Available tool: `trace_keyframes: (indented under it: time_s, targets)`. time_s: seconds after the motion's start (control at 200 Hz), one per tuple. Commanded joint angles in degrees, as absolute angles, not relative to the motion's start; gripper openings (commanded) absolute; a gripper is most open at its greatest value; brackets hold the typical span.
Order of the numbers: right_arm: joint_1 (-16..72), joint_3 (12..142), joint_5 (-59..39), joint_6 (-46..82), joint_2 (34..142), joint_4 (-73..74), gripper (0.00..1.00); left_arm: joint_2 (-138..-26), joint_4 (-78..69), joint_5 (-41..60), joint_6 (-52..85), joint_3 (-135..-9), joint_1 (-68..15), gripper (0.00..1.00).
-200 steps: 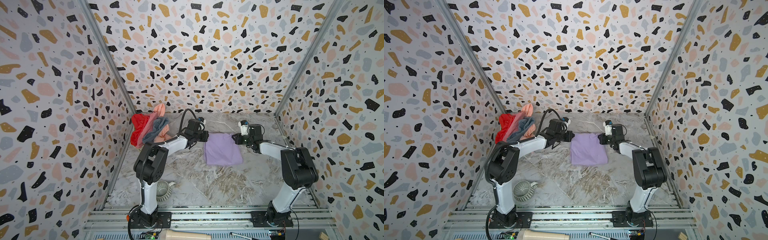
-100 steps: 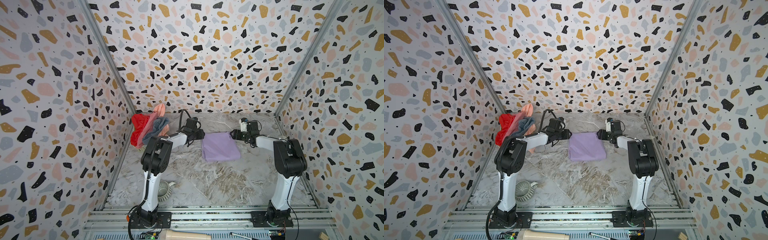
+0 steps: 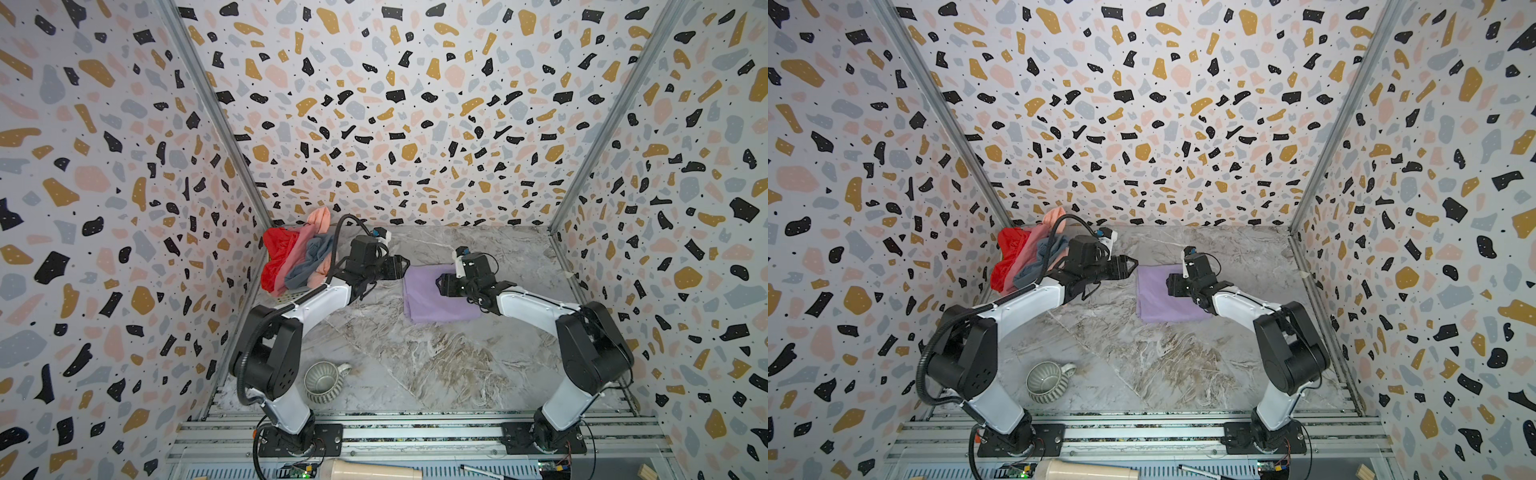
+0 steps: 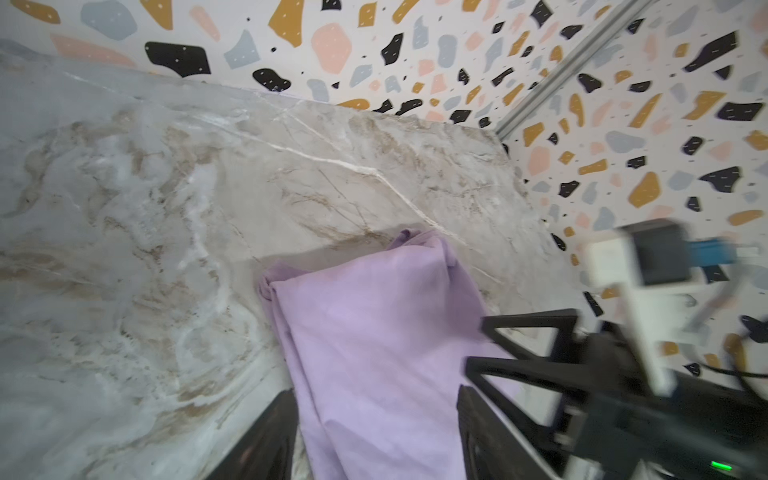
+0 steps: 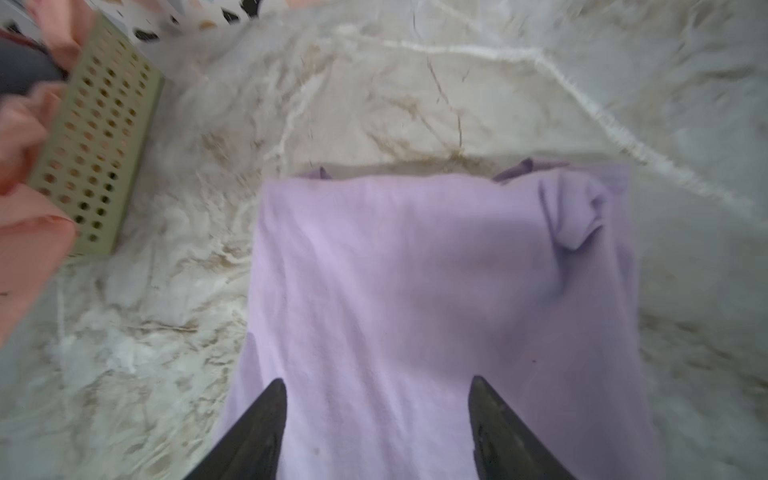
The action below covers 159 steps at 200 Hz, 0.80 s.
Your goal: Fold and stack the t-shirts
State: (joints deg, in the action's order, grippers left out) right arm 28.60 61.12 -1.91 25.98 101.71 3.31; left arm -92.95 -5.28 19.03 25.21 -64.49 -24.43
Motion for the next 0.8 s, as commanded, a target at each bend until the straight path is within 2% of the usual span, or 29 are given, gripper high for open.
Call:
trace_keyframes:
  time_s: [0.0, 0.195, 0.345, 0.551, 0.791]
  targets:
    - [29.00, 66.56, 7.37, 27.85, 106.75, -1.68, 0.69, -86.39, -6.11, 20.90, 25.08, -61.29, -24.26, 0.65]
    - [29.53, 71.26, 10.29, 26.53, 115.00, -5.59, 0.69, -76.44, -3.74, 17.62, 23.93, -55.63, -24.26, 0.76]
    - [27.06, 72.45, 10.44, 29.64, 118.99, -9.79, 0.70, -73.52, -2.38, 15.43, 23.21, -55.19, -24.25, 0.79]
    - [13.58, 62.82, 5.19, 42.57, 113.27, -9.64, 0.70, -72.99, -3.17, 14.94, 23.58, -55.59, -24.22, 0.79]
    - [-6.07, 43.08, -3.23, 58.66, 99.27, -2.81, 0.70, -72.85, -6.78, 16.94, 25.48, -54.54, -24.23, 0.79]
